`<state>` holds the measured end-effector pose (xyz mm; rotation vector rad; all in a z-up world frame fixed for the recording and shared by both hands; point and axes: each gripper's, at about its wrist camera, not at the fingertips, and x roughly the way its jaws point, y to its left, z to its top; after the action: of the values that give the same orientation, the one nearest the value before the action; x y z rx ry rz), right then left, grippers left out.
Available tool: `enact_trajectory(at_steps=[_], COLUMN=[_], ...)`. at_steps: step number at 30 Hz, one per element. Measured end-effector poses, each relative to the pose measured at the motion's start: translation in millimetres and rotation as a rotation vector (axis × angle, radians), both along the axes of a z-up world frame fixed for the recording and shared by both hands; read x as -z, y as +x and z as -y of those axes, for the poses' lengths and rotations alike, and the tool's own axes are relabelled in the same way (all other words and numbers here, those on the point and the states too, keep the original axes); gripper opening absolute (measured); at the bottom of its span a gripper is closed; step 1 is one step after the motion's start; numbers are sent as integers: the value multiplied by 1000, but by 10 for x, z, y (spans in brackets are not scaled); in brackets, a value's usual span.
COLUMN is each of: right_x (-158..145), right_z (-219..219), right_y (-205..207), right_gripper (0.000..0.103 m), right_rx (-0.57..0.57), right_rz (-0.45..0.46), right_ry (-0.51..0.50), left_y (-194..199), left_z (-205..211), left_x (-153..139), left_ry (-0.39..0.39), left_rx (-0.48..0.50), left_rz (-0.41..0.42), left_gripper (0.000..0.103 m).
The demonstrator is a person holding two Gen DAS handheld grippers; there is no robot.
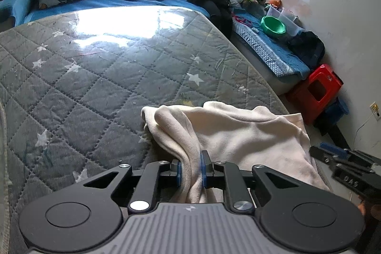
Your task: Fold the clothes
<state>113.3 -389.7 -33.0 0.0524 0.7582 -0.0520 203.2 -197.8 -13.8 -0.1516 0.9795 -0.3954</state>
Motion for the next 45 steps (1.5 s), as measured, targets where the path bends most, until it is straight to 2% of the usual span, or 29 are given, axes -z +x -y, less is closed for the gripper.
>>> enact_trajectory(at_steps=[6, 21, 31, 35, 36, 38, 39, 41, 45], right_x=[149, 175, 133, 53, 15, -96, -150, -273, -296], right_z=[-50, -27, -70, -121, -131, -137, -139, -172, -360], right_y=[30, -72, -466, -692, -741, -797, -814, -795, -653], right_gripper=[32, 33, 33, 34, 34, 34, 34, 34, 34], right_rx=[-23, -52, -83, -113, -115, -109, -105, -115, -178], right_rz=[-41, -74, -120, -147, -141, -106, -88, -48, -24], right_ry=[2, -18, -14, -27, -29, -21, -14, 8, 17], left_y=[-9, -136, -490, -670, -692, -735, -757, -790, -880], left_z=[1, -8, -113, -196, -221, -271, -296, -353, -419], left_x=[33, 95, 100, 98, 81, 45, 25, -56, -269], left_ry=[7, 7, -1, -9, -8, -5, -3, 2, 13], left_rx=[7, 49, 124, 144, 144, 144, 144, 142, 139], left_rz=[-6, -36, -69, -76, -72, -64, -60, -26, 67], left_gripper=[17, 17, 20, 25, 26, 39, 42, 43, 42])
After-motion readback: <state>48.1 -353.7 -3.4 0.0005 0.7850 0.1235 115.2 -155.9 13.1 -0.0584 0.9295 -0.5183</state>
